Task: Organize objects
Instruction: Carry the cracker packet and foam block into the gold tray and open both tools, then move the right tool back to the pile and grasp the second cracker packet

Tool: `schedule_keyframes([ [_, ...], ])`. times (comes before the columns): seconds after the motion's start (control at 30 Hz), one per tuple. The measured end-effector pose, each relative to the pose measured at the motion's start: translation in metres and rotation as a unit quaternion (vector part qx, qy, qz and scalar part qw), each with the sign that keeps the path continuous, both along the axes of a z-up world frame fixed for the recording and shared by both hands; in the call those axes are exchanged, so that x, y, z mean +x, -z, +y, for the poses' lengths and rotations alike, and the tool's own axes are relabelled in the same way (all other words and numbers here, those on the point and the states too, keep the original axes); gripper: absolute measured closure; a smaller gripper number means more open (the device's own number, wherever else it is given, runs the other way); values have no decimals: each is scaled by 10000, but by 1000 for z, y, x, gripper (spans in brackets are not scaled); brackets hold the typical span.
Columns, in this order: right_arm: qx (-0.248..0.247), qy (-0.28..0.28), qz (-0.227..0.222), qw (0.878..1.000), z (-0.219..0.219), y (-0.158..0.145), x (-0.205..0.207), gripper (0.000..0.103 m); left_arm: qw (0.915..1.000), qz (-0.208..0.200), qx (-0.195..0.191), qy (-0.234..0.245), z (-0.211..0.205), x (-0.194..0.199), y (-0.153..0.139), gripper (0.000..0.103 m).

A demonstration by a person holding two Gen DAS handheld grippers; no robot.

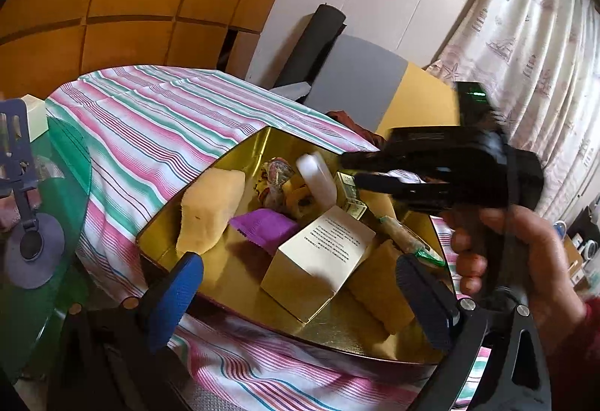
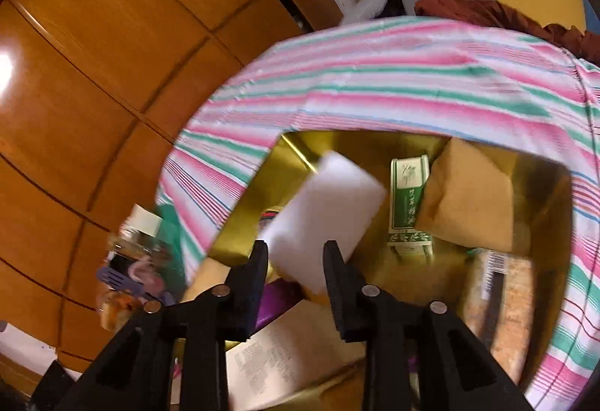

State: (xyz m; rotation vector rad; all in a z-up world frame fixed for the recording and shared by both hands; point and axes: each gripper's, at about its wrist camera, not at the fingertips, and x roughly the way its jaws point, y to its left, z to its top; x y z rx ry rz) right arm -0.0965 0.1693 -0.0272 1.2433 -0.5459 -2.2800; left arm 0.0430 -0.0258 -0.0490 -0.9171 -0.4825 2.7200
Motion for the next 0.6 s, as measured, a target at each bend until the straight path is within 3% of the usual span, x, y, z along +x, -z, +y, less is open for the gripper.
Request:
schedule_keyframes([
  [0.2,100,781,474,9958,56,-18,47,62,9998,-10,-65,204,18,1,-2,0],
  [0.33,472,1326,630,9880,91,-20,71,60,9989,62,-103,460,36,4,-9,0],
  [0.5,1047,1979,281,9742,139,0,97,59,9963,112,-148,844,62,6,-18,0],
  [0.6,1115,2306,10,9666,166,21,113,59,9934,98,-211,1126,83,8,-22,0],
])
